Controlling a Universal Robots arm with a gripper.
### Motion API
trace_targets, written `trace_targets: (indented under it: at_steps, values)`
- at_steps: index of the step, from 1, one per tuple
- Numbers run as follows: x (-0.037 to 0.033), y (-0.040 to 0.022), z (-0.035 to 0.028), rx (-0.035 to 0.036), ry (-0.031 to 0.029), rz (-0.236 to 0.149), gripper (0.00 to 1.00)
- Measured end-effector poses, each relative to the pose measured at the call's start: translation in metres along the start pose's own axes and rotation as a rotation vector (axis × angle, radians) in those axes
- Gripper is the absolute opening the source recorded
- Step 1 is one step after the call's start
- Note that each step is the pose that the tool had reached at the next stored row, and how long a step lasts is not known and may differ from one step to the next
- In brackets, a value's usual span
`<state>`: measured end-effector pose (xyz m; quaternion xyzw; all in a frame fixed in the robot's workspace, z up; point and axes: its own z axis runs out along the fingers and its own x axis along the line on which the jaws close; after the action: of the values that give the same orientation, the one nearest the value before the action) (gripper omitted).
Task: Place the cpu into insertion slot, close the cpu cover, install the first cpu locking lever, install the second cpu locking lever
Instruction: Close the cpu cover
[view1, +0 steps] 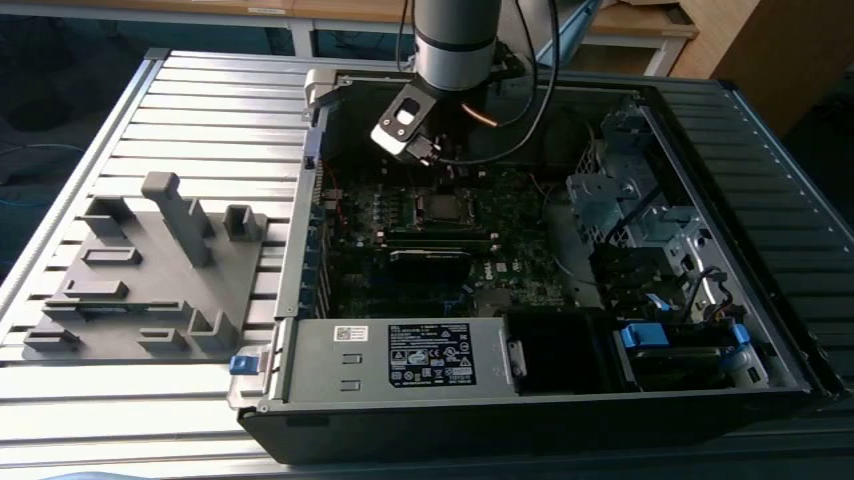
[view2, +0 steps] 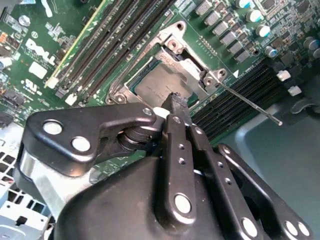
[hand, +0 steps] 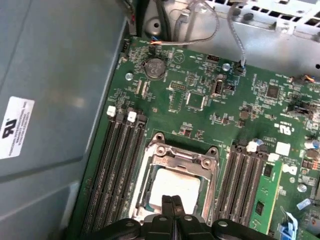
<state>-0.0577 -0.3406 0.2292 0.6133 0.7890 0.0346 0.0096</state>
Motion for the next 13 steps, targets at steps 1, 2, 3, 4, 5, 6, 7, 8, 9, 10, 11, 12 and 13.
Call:
trace_targets:
  at_steps: [1,2,3,4,5,6,7,8,9,10,11,12,13]
  values:
    - [0.0000,0.0000,0.0000,0.0002,0.0005,-0.008,0.11]
    - [0.0000,0.0000,0.0000,0.0004,0.0010,-0.016,0.11]
    - [0.0000,0.0000,0.0000,0.0004,0.0013,-0.020,0.11]
    - [0.0000,0.0000,0.0000,0.0006,0.0015,-0.022,0.11]
    - [0.0000,0.0000,0.0000,0.0007,0.0017,-0.025,0.11]
    - [0.0000,0.0000,0.0000,0.0007,0.0019,-0.028,0.11]
    - [0.0000,0.0000,0.0000,0.0009,0.0021,-0.032,0.11]
    - [0.0000,0.0000,0.0000,0.0010,0.0024,-0.036,0.11]
    - [0.0000,0.0000,0.0000,0.0011,0.0028,-0.042,0.11]
    - [0.0000,0.0000,0.0000,0.0013,0.0031,-0.047,0.11]
    - [0.0000,0.0000,0.0000,0.0015,0.0036,-0.053,0.11]
    - [0.0000,0.0000,0.0000,0.0016,0.0039,-0.059,0.11]
    - [0.0000,0.0000,0.0000,0.0017,0.0042,-0.063,0.11]
